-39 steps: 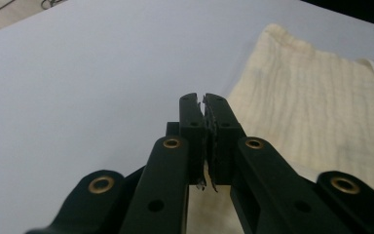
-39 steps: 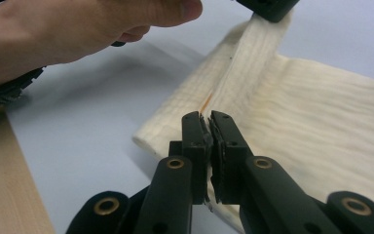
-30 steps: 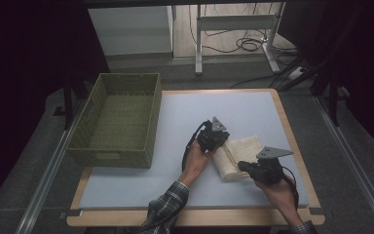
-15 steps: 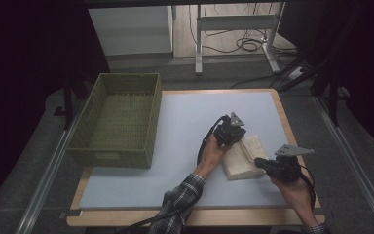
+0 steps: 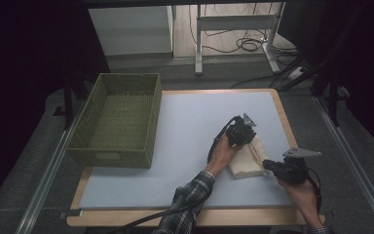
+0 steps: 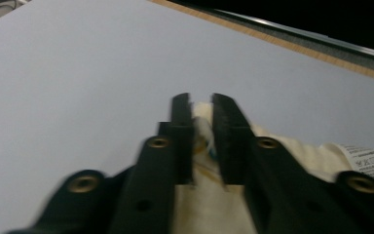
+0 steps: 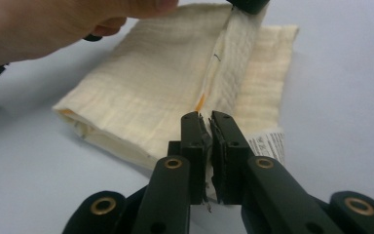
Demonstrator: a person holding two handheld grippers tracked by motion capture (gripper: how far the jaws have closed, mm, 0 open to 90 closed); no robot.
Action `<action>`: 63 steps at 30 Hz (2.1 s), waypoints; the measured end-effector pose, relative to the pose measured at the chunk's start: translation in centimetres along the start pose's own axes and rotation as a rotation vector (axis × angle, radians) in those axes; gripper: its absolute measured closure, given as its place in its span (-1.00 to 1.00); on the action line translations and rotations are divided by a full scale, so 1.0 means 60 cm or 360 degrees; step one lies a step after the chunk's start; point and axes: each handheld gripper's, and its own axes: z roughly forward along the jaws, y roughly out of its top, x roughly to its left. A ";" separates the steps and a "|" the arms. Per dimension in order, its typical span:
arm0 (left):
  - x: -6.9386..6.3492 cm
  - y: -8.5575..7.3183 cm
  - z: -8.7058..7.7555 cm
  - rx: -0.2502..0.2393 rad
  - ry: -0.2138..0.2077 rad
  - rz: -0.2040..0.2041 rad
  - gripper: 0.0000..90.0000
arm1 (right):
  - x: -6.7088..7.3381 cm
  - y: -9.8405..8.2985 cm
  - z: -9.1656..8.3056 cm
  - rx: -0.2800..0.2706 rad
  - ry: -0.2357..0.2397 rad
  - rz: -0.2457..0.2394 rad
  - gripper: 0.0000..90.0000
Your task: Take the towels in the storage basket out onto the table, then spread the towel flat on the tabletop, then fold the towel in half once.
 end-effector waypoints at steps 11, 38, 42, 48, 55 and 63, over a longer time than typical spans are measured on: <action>0.015 -0.004 -0.038 -0.0038 0.0046 -0.0063 -0.08 | -0.010 -0.014 -0.016 0.0037 -0.0057 0.0030 0.55; 0.081 -0.116 -0.132 0.0165 0.0109 -0.0232 -0.24 | 0.003 -0.002 0.024 0.0265 -0.0111 0.0108 0.64; 0.080 -0.116 -0.131 0.0169 0.0087 -0.0238 -0.26 | -0.006 0.001 0.026 0.0282 -0.0018 0.0207 0.77; 0.081 -0.110 -0.120 0.0157 0.0018 -0.0297 -0.18 | -0.014 -0.003 0.025 0.0256 0.0032 0.0247 0.77; 0.066 -0.104 -0.080 0.0320 0.0034 -0.0294 -0.03 | -0.016 -0.003 0.025 0.0256 0.0045 0.0237 0.76; 0.050 -0.098 -0.081 0.0381 0.0015 -0.0268 0.32 | -0.016 -0.002 0.025 0.0261 0.0049 0.0224 0.76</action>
